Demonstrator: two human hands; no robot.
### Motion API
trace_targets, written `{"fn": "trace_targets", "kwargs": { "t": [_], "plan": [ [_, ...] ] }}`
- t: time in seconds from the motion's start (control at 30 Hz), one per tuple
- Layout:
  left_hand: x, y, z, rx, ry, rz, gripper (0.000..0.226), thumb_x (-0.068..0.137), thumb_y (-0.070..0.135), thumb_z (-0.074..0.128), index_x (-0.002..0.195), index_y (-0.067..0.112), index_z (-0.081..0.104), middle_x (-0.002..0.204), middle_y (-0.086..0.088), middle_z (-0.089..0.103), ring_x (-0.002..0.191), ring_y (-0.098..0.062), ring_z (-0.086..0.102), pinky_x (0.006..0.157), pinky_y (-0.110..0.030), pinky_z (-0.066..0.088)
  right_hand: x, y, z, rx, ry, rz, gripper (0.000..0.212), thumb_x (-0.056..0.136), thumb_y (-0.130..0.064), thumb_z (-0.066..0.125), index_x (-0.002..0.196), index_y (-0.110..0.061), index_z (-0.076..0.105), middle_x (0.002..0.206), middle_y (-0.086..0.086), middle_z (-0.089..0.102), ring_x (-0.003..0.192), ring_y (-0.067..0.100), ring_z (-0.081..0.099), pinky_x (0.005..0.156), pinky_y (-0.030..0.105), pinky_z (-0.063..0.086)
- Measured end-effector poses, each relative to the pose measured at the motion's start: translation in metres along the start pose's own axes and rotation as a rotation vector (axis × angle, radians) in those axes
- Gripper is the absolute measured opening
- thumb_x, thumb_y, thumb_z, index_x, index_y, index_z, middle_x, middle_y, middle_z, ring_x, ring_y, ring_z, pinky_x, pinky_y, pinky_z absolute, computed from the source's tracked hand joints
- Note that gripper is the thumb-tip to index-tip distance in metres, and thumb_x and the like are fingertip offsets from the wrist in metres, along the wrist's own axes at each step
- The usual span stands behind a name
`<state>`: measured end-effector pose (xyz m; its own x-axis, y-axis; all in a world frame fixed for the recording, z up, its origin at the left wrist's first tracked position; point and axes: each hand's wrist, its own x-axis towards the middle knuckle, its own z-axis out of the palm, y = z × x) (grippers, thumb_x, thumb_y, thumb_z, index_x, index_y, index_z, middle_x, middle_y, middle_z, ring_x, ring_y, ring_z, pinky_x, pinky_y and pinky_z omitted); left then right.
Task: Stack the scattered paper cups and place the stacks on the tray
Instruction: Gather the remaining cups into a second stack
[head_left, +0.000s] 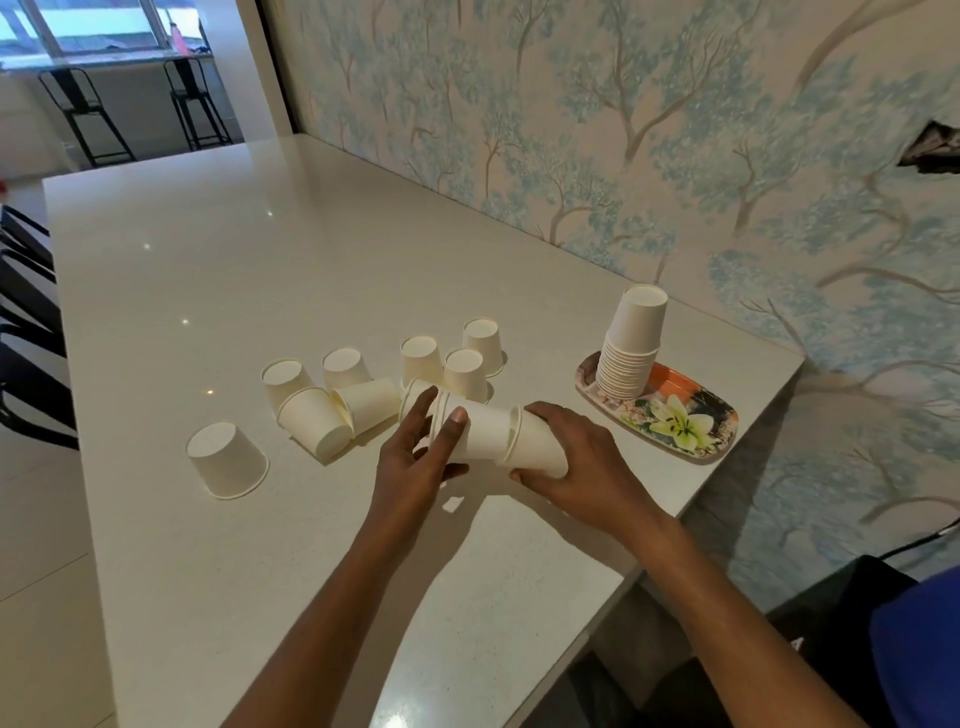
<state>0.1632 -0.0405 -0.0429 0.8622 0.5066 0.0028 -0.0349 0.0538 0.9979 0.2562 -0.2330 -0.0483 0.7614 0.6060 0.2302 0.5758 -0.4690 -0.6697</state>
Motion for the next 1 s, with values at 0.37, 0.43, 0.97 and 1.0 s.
{"fn": "trace_targets", "kwargs": {
  "t": [0.37,0.43,0.97,1.0],
  "plan": [
    [-0.018,-0.009,0.034,0.308,-0.126,0.115,0.061,0.088,0.065,0.048,0.145,0.046,0.039,0.151,0.01,0.044,0.13,-0.005,0.045,0.106,-0.032,0.046,-0.009,-0.015,0.007,0.095,0.045,-0.035,0.058,0.084,-0.045,0.081,0.133,-0.03,0.054,0.122,-0.011,0.066,0.106,0.006,0.066,0.087,0.024,0.06],
    [-0.023,-0.006,0.041,0.34,-0.156,0.133,0.051,0.09,0.061,0.048,0.138,0.055,0.033,0.146,0.014,0.043,0.123,0.004,0.046,0.099,-0.017,0.044,-0.011,-0.018,0.01,0.128,0.055,-0.046,0.051,0.086,-0.04,0.08,0.129,-0.028,0.057,0.116,-0.01,0.068,0.104,0.006,0.067,0.084,0.024,0.06],
    [-0.023,-0.012,0.028,0.286,0.037,0.113,0.075,0.074,0.075,0.068,0.135,0.033,0.056,0.117,0.02,0.067,0.107,0.002,0.065,0.084,-0.019,0.057,-0.007,-0.025,0.04,0.327,0.199,0.003,0.06,0.081,-0.032,0.088,0.132,-0.028,0.055,0.122,-0.018,0.066,0.113,-0.005,0.062,0.087,0.009,0.052],
    [-0.022,-0.007,0.025,0.298,0.086,0.133,0.076,0.077,0.081,0.056,0.135,0.03,0.056,0.118,0.016,0.066,0.106,0.0,0.065,0.084,-0.023,0.057,-0.006,-0.023,0.04,0.323,0.213,0.01,0.06,0.08,-0.032,0.088,0.13,-0.03,0.055,0.121,-0.019,0.065,0.111,-0.006,0.062,0.085,0.008,0.052]
  ]
}}
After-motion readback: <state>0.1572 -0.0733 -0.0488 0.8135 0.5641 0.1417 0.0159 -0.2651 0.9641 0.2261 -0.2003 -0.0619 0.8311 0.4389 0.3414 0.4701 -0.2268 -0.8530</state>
